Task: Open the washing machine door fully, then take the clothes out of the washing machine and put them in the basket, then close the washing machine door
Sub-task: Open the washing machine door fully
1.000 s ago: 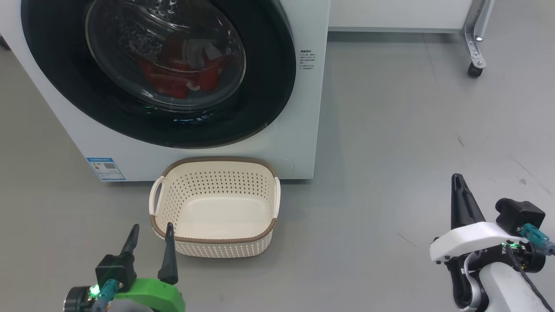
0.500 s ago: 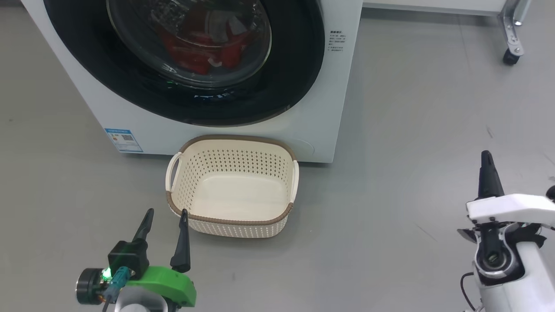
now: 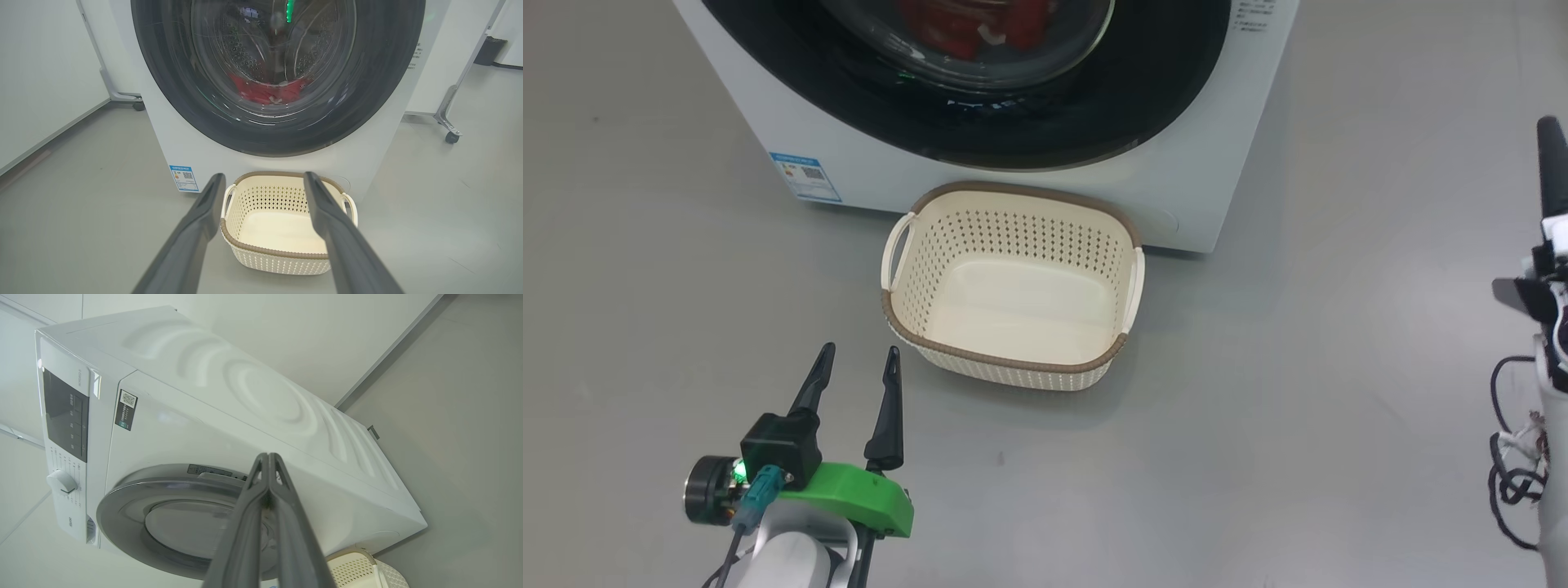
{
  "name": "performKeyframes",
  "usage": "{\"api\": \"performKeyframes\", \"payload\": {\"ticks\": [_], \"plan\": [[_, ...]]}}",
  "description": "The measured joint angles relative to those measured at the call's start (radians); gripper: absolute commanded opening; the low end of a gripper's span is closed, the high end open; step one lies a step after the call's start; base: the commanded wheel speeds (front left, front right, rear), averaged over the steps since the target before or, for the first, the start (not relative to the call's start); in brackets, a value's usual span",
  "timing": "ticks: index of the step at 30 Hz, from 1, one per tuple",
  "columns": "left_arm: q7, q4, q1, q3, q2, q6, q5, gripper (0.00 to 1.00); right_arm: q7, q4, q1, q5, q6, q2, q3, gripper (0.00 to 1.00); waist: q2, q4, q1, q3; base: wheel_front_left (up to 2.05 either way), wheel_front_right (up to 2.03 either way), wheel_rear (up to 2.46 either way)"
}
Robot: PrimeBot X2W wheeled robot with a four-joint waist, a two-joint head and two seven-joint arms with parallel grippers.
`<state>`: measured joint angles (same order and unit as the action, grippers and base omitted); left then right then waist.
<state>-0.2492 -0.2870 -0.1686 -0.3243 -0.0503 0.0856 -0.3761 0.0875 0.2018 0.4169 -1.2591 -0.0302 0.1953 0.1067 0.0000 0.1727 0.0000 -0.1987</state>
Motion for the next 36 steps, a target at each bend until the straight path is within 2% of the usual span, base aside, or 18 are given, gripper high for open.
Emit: {"api": "performKeyframes", "payload": {"ticks": [5, 14, 18, 31, 36], "plan": [[0.000, 0.011, -0.020, -0.005, 0.003, 0.000, 0.000, 1.00, 0.062, -0.010, 0.090, -0.033, 0.026, 0.040, 0.017, 0.00, 0.0000, 0.038, 0.0000, -0.050, 0.00, 0.00, 0.00], [0.000, 0.027, -0.057, -0.036, 0.008, -0.003, 0.000, 1.00, 0.147, -0.004, 0.240, -0.092, 0.096, 0.086, 0.043, 0.00, 0.0000, 0.105, 0.0000, -0.139, 0.00, 0.00, 0.00], [0.000, 0.036, -0.073, -0.059, 0.011, -0.012, 0.000, 1.00, 0.176, 0.011, 0.307, -0.105, 0.114, 0.112, 0.053, 0.00, 0.0000, 0.135, 0.0000, -0.175, 0.00, 0.00, 0.00], [-0.003, 0.073, -0.099, -0.109, 0.015, -0.011, -0.071, 1.00, 0.251, 0.079, 0.504, -0.113, 0.146, 0.168, 0.042, 0.00, 0.0000, 0.236, 0.0001, -0.273, 0.00, 0.00, 0.00], [-0.003, 0.076, -0.100, -0.133, 0.017, -0.010, -0.094, 1.00, 0.280, 0.116, 0.535, -0.114, 0.148, 0.174, 0.023, 0.00, 0.0000, 0.270, 0.0001, -0.296, 0.00, 0.00, 0.00]]}}
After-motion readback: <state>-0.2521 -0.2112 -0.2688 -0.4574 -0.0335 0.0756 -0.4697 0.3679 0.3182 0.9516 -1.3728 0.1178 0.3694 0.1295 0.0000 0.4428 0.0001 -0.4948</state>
